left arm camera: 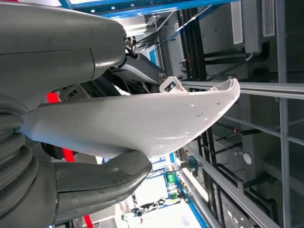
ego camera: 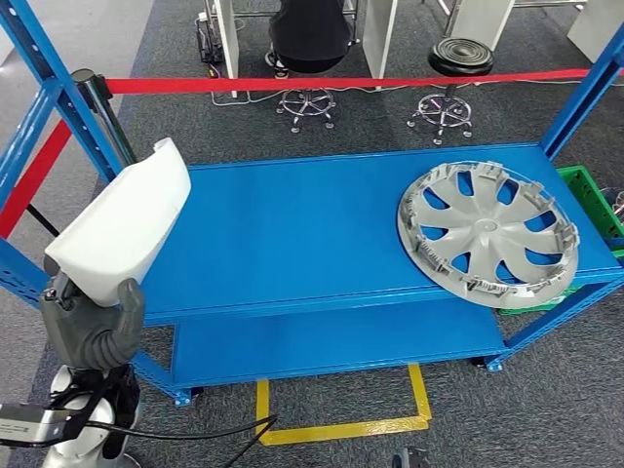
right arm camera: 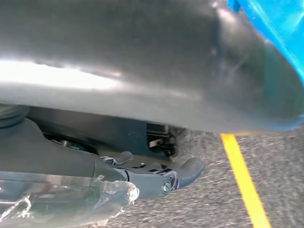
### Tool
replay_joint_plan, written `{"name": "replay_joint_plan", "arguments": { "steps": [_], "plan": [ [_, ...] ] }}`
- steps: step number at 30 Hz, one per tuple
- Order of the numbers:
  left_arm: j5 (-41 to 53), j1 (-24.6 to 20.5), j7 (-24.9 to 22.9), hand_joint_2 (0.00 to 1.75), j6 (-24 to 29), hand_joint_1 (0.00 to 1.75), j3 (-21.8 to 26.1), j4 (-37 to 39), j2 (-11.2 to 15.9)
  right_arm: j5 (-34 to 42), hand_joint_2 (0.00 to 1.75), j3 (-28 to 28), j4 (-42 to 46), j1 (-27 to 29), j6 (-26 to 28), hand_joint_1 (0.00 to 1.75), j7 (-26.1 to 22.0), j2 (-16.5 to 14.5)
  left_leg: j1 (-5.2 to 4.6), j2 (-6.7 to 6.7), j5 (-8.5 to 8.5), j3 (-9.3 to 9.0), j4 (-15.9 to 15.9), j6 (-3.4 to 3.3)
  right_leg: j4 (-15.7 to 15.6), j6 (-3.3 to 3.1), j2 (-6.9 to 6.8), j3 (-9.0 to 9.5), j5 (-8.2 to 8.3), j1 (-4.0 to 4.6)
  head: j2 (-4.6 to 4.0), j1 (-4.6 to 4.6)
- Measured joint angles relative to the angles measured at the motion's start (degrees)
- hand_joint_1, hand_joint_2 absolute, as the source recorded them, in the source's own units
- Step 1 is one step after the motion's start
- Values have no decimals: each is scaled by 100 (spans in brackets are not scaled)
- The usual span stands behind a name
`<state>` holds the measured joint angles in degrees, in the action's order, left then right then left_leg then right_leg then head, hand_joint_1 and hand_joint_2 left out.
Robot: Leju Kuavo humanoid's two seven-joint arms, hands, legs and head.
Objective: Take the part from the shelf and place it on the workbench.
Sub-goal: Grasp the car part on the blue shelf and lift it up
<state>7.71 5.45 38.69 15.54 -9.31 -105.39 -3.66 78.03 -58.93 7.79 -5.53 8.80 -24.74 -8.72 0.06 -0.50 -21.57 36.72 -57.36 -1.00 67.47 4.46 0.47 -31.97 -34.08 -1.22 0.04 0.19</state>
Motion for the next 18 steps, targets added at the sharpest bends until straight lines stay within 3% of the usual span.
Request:
{"name": "replay_joint_plan", "arguments": {
  "steps": [2, 3, 6, 7, 9, 11, 12, 13, 14, 15, 16, 18],
  "plan": [
    [-74, 30, 0, 175, -39, 175, -11, 0, 4, 14, 0, 1, -3, -5, 2, 0, 3, -7, 0, -12, 50, 16, -3, 69, -731, -36, 9, 376, 301, 11, 1, -4],
    [-99, 41, 0, 175, -51, 175, -14, 0, 5, 19, 0, 1, -5, -7, 3, 0, -1, -11, -1, -15, 84, 24, -6, 110, -918, -64, 20, 447, 369, 24, 1, -8],
    [-120, 65, 0, 175, -64, 175, -20, 0, 9, 28, 0, 2, -14, -5, 3, 0, -9, -23, 16, -19, 183, 55, 19, 231, -955, -187, 40, 340, 466, 49, 1, -22],
    [-120, 74, 0, 175, -66, 175, -20, -1, 11, 30, 0, 2, -17, -6, 2, 0, -14, -27, 24, -18, 120, 91, -6, 266, -958, -242, 33, 299, 515, 44, 0, -26],
    [-98, 84, 0, 175, -70, 175, -22, -3, 20, 28, 0, 2, -21, -10, -21, 0, -36, -33, 40, -14, -299, 242, -361, 328, -972, -335, 11, 190, 643, 25, 0, -40],
    [-49, 87, 0, 175, -73, 175, -35, -4, 38, 5, 0, 2, -22, -12, -76, 0, -52, -34, 48, -11, -842, 440, -1091, 373, -967, -359, -6, 52, 756, 26, 0, -56],
    [-33, 87, 0, 175, -79, 175, -46, -4, 52, -16, 0, 2, -22, -12, -109, 0, -54, -35, 50, -11, -977, 490, -1406, 388, -964, -358, -15, -20, 808, 25, 0, -55],
    [-41, 87, 0, 175, -91, 175, -57, -4, 65, -35, 0, 2, -22, -12, -137, 0, -53, -37, 53, -11, -983, 462, -1560, 398, -961, -350, -23, -88, 856, 23, 0, -55],
    [-72, 86, 0, 175, -108, 175, -66, -8, 74, -49, 0, 2, -22, -14, -159, 0, -53, -39, 59, -10, -888, 338, -1515, 405, -958, -336, -27, -150, 902, 17, 0, -55],
    [-116, 81, 0, 175, -136, 175, -70, -14, 79, -53, 0, 2, -22, -17, -174, 0, -52, -45, 68, -9, -741, 110, -1265, 412, -954, -313, -28, -204, 944, 8, 0, -56],
    [-155, 66, 0, 175, -174, 175, -70, -21, 80, -48, 0, 2, -22, -24, -177, 0, -47, -50, 83, -7, -640, -180, -882, 424, -945, -281, -25, -249, 982, 5, 1, -59],
    [-183, 19, 0, 175, -256, 175, -69, -31, 72, -27, 0, 2, -22, -48, -157, 0, -32, -62, 91, -22, -615, -652, -178, 404, -919, -206, -16, -318, 1053, 20, 1, -68]
  ]
}}
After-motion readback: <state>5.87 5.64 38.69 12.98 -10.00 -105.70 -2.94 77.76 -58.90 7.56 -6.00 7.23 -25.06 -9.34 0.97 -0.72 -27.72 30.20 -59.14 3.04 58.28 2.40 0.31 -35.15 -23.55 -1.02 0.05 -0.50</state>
